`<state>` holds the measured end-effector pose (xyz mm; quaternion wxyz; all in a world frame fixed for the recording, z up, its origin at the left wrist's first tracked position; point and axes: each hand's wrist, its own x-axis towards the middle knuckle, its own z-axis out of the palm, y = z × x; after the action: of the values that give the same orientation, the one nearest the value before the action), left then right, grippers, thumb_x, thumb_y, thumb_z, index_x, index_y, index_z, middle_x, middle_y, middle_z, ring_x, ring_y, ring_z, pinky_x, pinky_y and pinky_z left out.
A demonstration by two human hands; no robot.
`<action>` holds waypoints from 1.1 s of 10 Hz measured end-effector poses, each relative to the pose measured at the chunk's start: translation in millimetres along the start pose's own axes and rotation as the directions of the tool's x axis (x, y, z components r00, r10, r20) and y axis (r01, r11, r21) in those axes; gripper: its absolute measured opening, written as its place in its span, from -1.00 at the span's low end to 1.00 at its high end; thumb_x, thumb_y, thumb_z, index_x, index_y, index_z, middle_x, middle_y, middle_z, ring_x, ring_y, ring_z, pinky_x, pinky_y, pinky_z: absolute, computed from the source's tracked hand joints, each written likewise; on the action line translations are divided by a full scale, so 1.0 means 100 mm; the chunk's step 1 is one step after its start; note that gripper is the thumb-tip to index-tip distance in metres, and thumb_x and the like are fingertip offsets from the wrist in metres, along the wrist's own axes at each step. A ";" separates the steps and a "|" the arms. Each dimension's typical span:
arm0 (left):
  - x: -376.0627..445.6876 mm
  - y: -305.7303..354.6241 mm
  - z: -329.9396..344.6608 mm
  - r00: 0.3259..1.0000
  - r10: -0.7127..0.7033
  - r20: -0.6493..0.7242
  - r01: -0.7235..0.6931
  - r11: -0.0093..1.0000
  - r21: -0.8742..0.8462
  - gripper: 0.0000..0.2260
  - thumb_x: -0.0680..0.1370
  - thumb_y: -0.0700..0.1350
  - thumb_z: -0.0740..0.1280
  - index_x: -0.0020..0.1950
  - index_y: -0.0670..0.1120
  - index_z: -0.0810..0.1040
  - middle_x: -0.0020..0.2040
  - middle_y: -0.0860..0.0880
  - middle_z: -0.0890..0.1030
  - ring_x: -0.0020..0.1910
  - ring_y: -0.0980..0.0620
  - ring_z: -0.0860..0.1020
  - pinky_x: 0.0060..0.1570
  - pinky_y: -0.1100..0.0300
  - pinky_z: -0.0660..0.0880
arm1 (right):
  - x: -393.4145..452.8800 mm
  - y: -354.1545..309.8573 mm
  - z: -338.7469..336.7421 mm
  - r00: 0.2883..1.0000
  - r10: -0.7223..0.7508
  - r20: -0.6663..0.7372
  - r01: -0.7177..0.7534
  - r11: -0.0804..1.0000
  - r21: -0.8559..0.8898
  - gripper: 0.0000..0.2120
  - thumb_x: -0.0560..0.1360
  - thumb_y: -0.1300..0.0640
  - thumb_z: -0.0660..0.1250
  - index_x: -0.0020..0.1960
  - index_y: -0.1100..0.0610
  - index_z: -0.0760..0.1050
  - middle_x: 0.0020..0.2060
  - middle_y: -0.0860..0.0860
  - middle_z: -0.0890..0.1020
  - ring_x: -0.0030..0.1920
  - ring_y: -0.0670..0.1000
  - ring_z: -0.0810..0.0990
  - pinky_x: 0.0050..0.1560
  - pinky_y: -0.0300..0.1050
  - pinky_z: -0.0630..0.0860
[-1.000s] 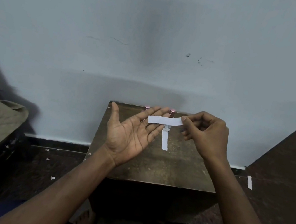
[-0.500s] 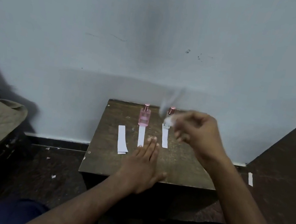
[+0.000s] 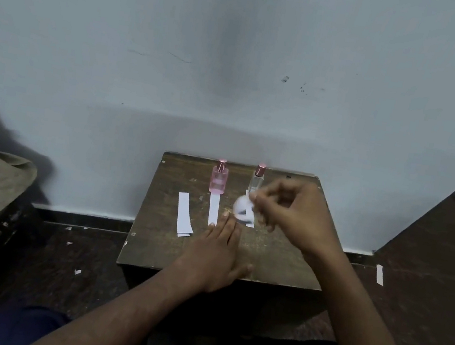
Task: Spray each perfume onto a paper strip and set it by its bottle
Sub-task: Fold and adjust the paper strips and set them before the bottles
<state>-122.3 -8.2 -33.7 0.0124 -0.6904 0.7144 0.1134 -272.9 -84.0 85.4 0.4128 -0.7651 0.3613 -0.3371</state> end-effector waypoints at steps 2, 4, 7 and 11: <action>-0.03 -0.02 0.00 1.000 0.006 -0.003 -0.006 1.000 -0.028 -0.13 0.68 0.34 0.08 0.71 -0.21 -0.21 0.71 -0.19 -0.27 0.70 -0.11 -0.27 0.68 -0.07 -0.10 | -0.01 -0.12 -0.09 0.994 0.018 0.106 -0.079 0.791 0.607 -0.85 0.48 0.23 0.57 -0.18 0.14 0.61 -0.37 0.00 0.66 -0.47 -0.13 0.55 -0.48 -0.28 0.49; 0.00 -0.01 0.00 1.000 0.003 -0.007 -0.004 1.000 -0.022 -0.12 0.68 0.34 0.08 0.71 -0.21 -0.23 0.70 -0.18 -0.29 0.69 -0.11 -0.29 0.67 -0.06 -0.13 | 0.00 -0.09 -0.08 0.993 0.046 -0.109 0.028 0.804 0.594 -0.87 0.53 0.24 0.54 -0.18 0.12 0.68 -0.40 -0.01 0.65 -0.46 -0.11 0.56 -0.47 -0.28 0.48; -0.04 0.00 0.02 1.000 -0.001 -0.014 0.001 1.000 -0.013 -0.15 0.69 0.34 0.02 0.70 -0.21 -0.24 0.70 -0.18 -0.30 0.69 -0.11 -0.31 0.67 -0.06 -0.15 | 0.03 0.04 0.03 0.943 -0.122 -0.309 0.029 0.957 -0.290 -0.90 0.52 0.19 0.57 -0.14 0.19 0.70 -0.38 -0.04 0.70 -0.45 -0.16 0.62 -0.32 -0.15 0.62; -0.01 -0.03 0.01 1.000 0.019 0.005 -0.019 0.999 -0.050 -0.13 0.68 0.35 0.05 0.70 -0.19 -0.26 0.69 -0.16 -0.34 0.68 -0.08 -0.34 0.68 -0.07 -0.15 | 0.03 0.07 -0.04 0.929 -0.108 -0.353 0.008 0.962 -0.273 -0.90 0.52 0.20 0.57 -0.15 0.16 0.69 -0.37 -0.02 0.72 -0.38 -0.06 0.72 -0.26 -0.11 0.68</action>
<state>-119.4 -7.4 -35.0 -0.0041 -0.6833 0.7179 0.1332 -276.9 -90.7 82.0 0.2215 -0.7482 0.4506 -0.4336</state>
